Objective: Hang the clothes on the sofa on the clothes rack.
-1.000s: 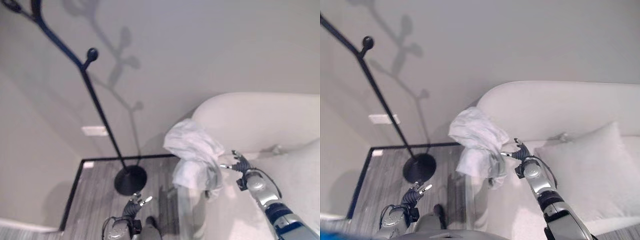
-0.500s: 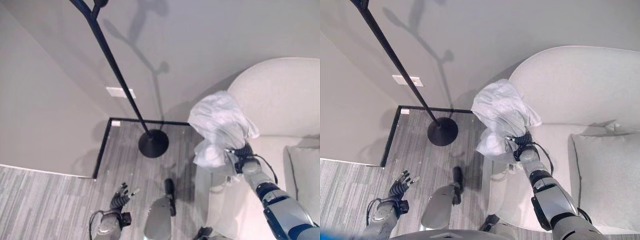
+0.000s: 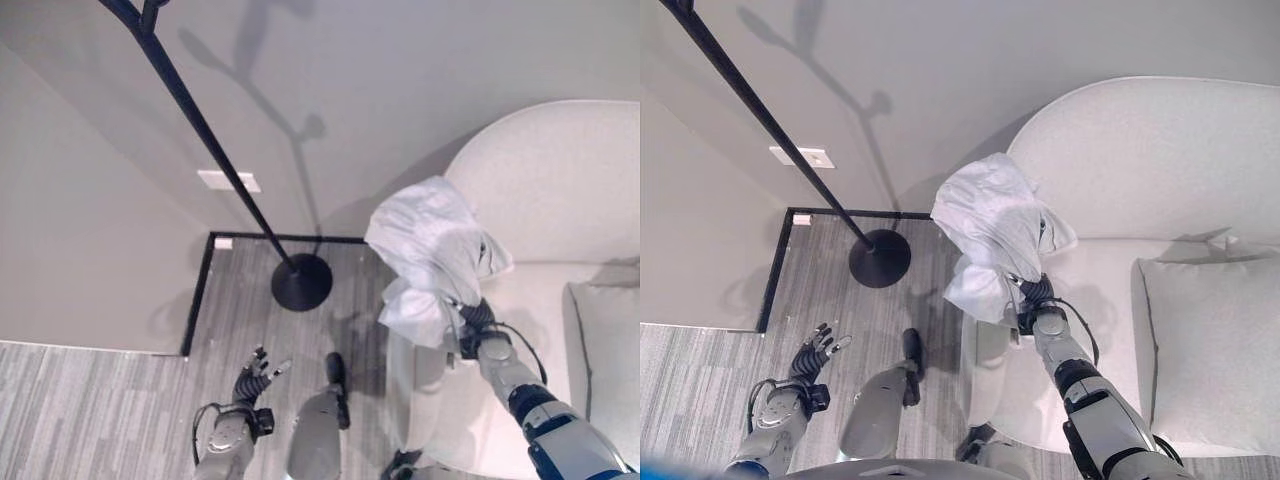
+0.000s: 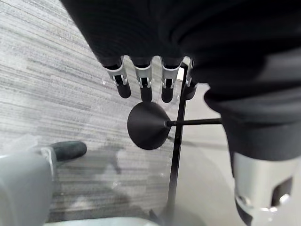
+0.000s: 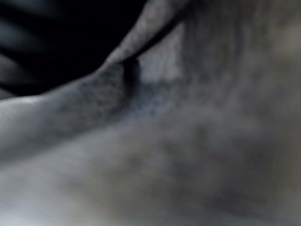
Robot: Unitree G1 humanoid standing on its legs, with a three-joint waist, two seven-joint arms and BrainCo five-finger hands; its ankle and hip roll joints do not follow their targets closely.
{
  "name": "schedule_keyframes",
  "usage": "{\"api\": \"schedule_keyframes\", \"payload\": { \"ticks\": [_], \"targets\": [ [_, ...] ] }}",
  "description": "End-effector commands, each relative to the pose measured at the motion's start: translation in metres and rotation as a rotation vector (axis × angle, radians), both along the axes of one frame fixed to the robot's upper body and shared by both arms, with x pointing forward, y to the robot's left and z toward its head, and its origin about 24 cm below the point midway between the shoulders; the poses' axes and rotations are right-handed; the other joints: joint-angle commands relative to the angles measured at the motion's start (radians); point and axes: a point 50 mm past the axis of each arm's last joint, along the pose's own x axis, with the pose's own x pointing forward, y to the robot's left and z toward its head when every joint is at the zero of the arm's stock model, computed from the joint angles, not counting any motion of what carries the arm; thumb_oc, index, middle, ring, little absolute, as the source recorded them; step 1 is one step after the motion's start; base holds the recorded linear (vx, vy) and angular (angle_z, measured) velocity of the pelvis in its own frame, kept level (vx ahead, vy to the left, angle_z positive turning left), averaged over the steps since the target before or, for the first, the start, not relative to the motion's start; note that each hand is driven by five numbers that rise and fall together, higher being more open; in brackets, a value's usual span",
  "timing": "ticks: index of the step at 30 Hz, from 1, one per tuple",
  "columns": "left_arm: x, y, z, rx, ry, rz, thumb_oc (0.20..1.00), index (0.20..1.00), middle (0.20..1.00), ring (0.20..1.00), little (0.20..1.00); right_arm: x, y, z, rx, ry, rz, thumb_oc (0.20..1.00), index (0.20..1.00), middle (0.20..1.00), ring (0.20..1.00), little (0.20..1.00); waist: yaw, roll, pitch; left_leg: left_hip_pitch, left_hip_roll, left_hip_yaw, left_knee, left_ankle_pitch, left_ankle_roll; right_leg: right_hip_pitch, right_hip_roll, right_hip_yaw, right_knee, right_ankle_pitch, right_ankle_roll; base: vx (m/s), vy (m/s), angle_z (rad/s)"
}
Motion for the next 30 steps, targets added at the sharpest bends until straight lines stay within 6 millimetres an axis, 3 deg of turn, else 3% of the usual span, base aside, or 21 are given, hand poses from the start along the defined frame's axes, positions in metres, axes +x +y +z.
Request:
{"api": "schedule_keyframes", "payload": {
  "ticks": [1, 4, 5, 6, 9, 10, 15, 16, 17, 19, 20, 22, 23, 27, 28, 29, 30],
  "targets": [
    [-0.012, -0.002, -0.003, 0.012, 0.010, -0.027, 1.000, 1.000, 1.000, 1.000, 1.000, -0.015, 0.051, -0.014, 0.125, 0.044, 0.176, 0.200, 0.200, 0.200, 0.200, 0.200, 0.030, 0.003, -0.017, -0.037, 0.127, -0.064, 0.025, 0.050, -0.144, 0.000, -0.076, 0.024, 0.032, 0.007, -0.013, 0.01, -0.033, 0.00],
    [-0.018, 0.002, -0.007, 0.010, 0.039, 0.017, 1.000, 1.000, 1.000, 1.000, 1.000, -0.018, 0.035, -0.009, 0.134, -0.002, 0.132, 0.200, 0.200, 0.200, 0.200, 0.200, 0.009, -0.008, -0.031, -0.017, 0.138, -0.062, 0.025, 0.048, -0.146, 0.012, -0.069, 0.032, 0.030, 0.001, -0.016, 0.03, -0.051, -0.04],
    [-0.019, 0.004, -0.007, 0.017, 0.041, 0.024, 1.000, 1.000, 1.000, 1.000, 1.000, -0.015, 0.022, 0.005, 0.129, -0.082, 0.107, 0.200, 0.200, 0.200, 0.200, 0.200, -0.007, -0.014, -0.042, -0.005, 0.147, -0.058, 0.026, 0.046, -0.148, 0.019, -0.065, 0.039, 0.028, -0.002, -0.017, 0.02, -0.042, 0.00],
    [-0.019, 0.003, -0.007, 0.017, 0.042, 0.023, 1.000, 1.000, 1.000, 1.000, 1.000, -0.016, 0.021, 0.005, 0.128, -0.081, 0.107, 0.200, 0.200, 0.200, 0.200, 0.200, -0.006, -0.013, -0.043, -0.004, 0.147, -0.057, 0.026, 0.046, -0.149, 0.019, -0.065, 0.039, 0.028, -0.003, -0.017, 0.02, -0.034, -0.03],
    [-0.019, 0.005, -0.007, 0.035, 0.043, 0.023, 1.000, 1.000, 1.000, 1.000, 1.000, -0.011, -0.002, 0.047, 0.084, -0.283, 0.116, 0.200, 0.200, 0.200, 0.200, 0.200, -0.037, -0.026, -0.064, 0.028, 0.159, -0.045, 0.021, 0.044, -0.151, 0.038, -0.061, 0.054, 0.023, -0.007, -0.016, 0.01, -0.025, -0.11],
    [-0.019, 0.004, -0.007, 0.035, 0.044, 0.023, 1.000, 1.000, 1.000, 1.000, 1.000, -0.011, -0.002, 0.047, 0.084, -0.283, 0.116, 0.200, 0.200, 0.200, 0.200, 0.200, -0.037, -0.025, -0.064, 0.029, 0.159, -0.044, 0.021, 0.044, -0.151, 0.039, -0.061, 0.054, 0.023, -0.007, -0.016, 0.03, -0.028, -0.18],
    [-0.004, 0.003, 0.005, 0.056, -0.031, -0.008, 1.000, 1.000, 1.000, 1.000, 1.000, -0.010, -0.026, 0.130, -0.034, -0.629, 0.194, 0.200, 0.200, 0.200, 0.200, 0.200, -0.080, -0.049, -0.128, 0.108, 0.172, -0.013, 0.002, 0.041, -0.153, 0.089, -0.060, 0.069, 0.008, -0.012, -0.015, 0.02, -0.024, -0.14],
    [0.007, 0.003, 0.016, 0.078, -0.090, -0.024, 1.000, 1.000, 1.000, 1.000, 1.000, -0.008, -0.030, 0.163, -0.106, -0.741, 0.229, 0.200, 0.200, 0.200, 0.200, 0.200, -0.090, -0.053, -0.153, 0.133, 0.174, -0.001, -0.011, 0.045, -0.153, 0.100, -0.060, 0.075, 0.006, -0.013, -0.013, 0.00, -0.009, -0.20],
    [0.007, 0.003, 0.016, 0.078, -0.091, -0.024, 1.000, 1.000, 1.000, 1.000, 1.000, -0.008, -0.031, 0.163, -0.107, -0.741, 0.230, 0.200, 0.200, 0.200, 0.200, 0.200, -0.089, -0.053, -0.151, 0.135, 0.173, 0.000, -0.013, 0.045, -0.153, 0.100, -0.060, 0.076, 0.006, -0.013, -0.013, 0.01, 0.005, -0.20],
    [0.022, 0.000, 0.033, 0.109, -0.180, -0.058, 1.000, 1.000, 1.000, 1.000, 1.000, -0.006, -0.036, 0.205, -0.182, -0.882, 0.256, 0.200, 0.200, 0.200, 0.200, 0.200, -0.101, -0.058, -0.187, 0.174, 0.171, 0.021, -0.033, 0.053, -0.153, 0.119, -0.060, 0.080, 0.002, -0.012, -0.011, 0.01, 0.010, -0.11],
    [0.022, 0.000, 0.033, 0.109, -0.180, -0.058, 1.000, 1.000, 1.000, 1.000, 1.000, -0.006, -0.036, 0.205, -0.183, -0.882, 0.256, 0.200, 0.200, 0.200, 0.200, 0.200, -0.100, -0.057, -0.186, 0.176, 0.171, 0.022, -0.034, 0.053, -0.153, 0.120, -0.060, 0.080, 0.002, -0.012, -0.011, -0.01, 0.008, -0.12],
    [0.033, -0.004, 0.044, 0.142, -0.230, -0.090, 1.000, 1.000, 1.000, 1.000, 1.000, -0.004, -0.032, 0.229, -0.213, -0.960, 0.282, 0.200, 0.200, 0.200, 0.200, 0.200, -0.108, -0.059, -0.206, 0.196, 0.170, 0.031, -0.052, 0.063, -0.155, 0.132, -0.061, 0.080, -0.003, -0.009, -0.010, -0.02, 0.021, -0.17],
    [0.044, -0.009, 0.055, 0.175, -0.284, -0.133, 1.000, 1.000, 1.000, 1.000, 1.000, -0.002, -0.030, 0.251, -0.238, -1.033, 0.293, 0.200, 0.200, 0.200, 0.200, 0.200, -0.117, -0.059, -0.228, 0.214, 0.168, 0.041, -0.069, 0.069, -0.155, 0.139, -0.061, 0.080, -0.005, -0.006, -0.008, -0.02, 0.038, -0.14],
    [0.062, -0.016, 0.077, 0.254, -0.395, -0.170, 1.000, 1.000, 1.000, 1.000, 1.000, 0.003, -0.023, 0.279, -0.245, -1.124, 0.307, 0.200, 0.200, 0.200, 0.200, 0.200, -0.130, -0.060, -0.253, 0.241, 0.163, 0.057, -0.100, 0.084, -0.160, 0.148, -0.063, 0.079, -0.007, -0.002, -0.007, -0.02, 0.029, -0.07],
    [0.073, -0.023, 0.092, 0.320, -0.473, -0.212, 1.000, 1.000, 1.000, 1.000, 1.000, 0.000, -0.018, 0.303, -0.259, -1.210, 0.329, 0.200, 0.200, 0.200, 0.200, 0.200, -0.140, -0.064, -0.270, 0.255, 0.161, 0.065, -0.108, 0.085, -0.162, 0.153, -0.065, 0.080, -0.006, 0.002, -0.005, -0.03, 0.033, -0.11],
    [0.073, -0.024, 0.093, 0.322, -0.475, -0.210, 1.000, 1.000, 1.000, 1.000, 1.000, 0.001, -0.017, 0.304, -0.260, -1.212, 0.329, 0.200, 0.200, 0.200, 0.200, 0.200, -0.140, -0.064, -0.268, 0.256, 0.160, 0.066, -0.109, 0.086, -0.161, 0.154, -0.066, 0.080, -0.006, 0.003, -0.004, -0.02, 0.034, -0.08],
    [0.079, -0.030, 0.102, 0.376, -0.527, -0.248, 1.000, 1.000, 1.000, 1.000, 1.000, 0.001, -0.014, 0.326, -0.279, -1.275, 0.345, 0.200, 0.200, 0.200, 0.200, 0.200, -0.145, -0.071, -0.284, 0.269, 0.161, 0.075, -0.113, 0.086, -0.162, 0.158, -0.069, 0.081, -0.005, 0.006, -0.002, 0.00, 0.015, -0.06]
  ]
}}
